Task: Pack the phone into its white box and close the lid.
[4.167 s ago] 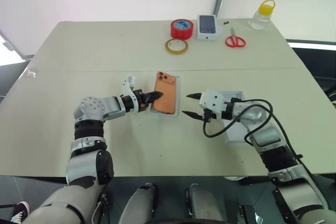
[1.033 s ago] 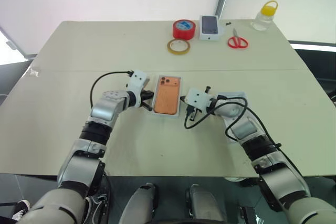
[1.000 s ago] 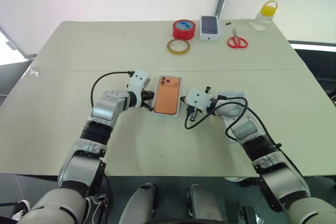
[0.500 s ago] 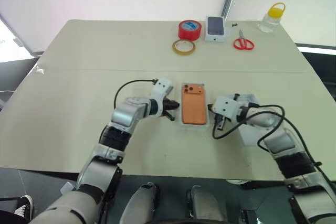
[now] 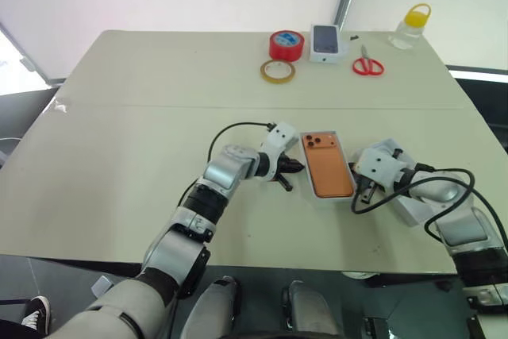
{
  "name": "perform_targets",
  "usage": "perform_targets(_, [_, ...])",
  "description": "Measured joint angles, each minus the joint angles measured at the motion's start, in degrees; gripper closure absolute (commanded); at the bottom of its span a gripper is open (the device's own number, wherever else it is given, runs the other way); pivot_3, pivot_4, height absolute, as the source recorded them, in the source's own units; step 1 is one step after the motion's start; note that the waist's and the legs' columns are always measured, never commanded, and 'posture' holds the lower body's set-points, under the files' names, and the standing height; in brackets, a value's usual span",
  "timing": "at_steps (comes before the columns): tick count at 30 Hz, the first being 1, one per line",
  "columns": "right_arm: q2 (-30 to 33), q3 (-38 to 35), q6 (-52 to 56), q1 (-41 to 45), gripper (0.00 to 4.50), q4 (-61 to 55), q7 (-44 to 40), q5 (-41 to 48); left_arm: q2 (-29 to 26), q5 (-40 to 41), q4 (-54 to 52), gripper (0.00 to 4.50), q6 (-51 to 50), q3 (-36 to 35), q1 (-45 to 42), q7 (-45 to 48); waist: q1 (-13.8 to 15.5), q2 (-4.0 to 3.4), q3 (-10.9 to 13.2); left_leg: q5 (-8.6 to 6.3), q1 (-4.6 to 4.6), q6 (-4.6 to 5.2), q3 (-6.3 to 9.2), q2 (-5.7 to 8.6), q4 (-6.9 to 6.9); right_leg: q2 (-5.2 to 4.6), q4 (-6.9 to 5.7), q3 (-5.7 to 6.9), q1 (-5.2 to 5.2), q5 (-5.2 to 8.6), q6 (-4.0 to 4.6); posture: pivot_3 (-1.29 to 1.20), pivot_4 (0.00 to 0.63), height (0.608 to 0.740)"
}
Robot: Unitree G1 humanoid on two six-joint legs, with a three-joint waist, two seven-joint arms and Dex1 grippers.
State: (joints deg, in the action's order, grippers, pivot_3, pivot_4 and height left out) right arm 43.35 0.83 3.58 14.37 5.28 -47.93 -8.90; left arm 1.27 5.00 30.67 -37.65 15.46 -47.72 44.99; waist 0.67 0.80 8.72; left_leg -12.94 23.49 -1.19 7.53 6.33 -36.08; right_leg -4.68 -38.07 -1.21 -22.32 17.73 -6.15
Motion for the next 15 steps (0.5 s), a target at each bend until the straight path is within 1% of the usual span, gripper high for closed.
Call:
perform_targets(9, [-0.7, 0.0, 0.8, 0.4, 4.48, -0.2, 0.3, 0.6, -1.1, -0.1, 0.8, 4.50, 1.1, -0.8, -0.2, 1.3, -0.3, 0.01, 0.0, 0.01, 0.00, -0.01, -0.02, -0.03, 0.00, 0.02, -0.06, -0.02, -0.07, 0.00, 0.00, 0.00, 0.150, 0.740])
perform_targets(13, [-1.8, 1.1, 0.5, 4.1, 4.48, 1.4, 1.9, 0.1, -2.5, 0.0, 1.0, 4.50, 2.9, -1.8, -0.2, 1.1, -1.5, 0.01, 0.0, 0.01, 0.00, -0.02, -0.03, -0.07, 0.02, 0.06, -0.13, -0.02, -0.12, -0.01, 0.02, 0.00, 0.150, 0.740])
perform_targets(15, [-1.9, 1.8, -0.7, 6.3, 4.48, 3.7, 4.0, -1.0, -2.8, 0.5, 0.9, 4.50, 3.5, -2.8, -0.2, 1.0, -1.5, 0.01, 0.0, 0.02, -0.01, -0.04, -0.02, -0.08, 0.04, 0.06, -0.14, -0.02, -0.13, -0.01, 0.02, 0.00, 0.150, 0.740])
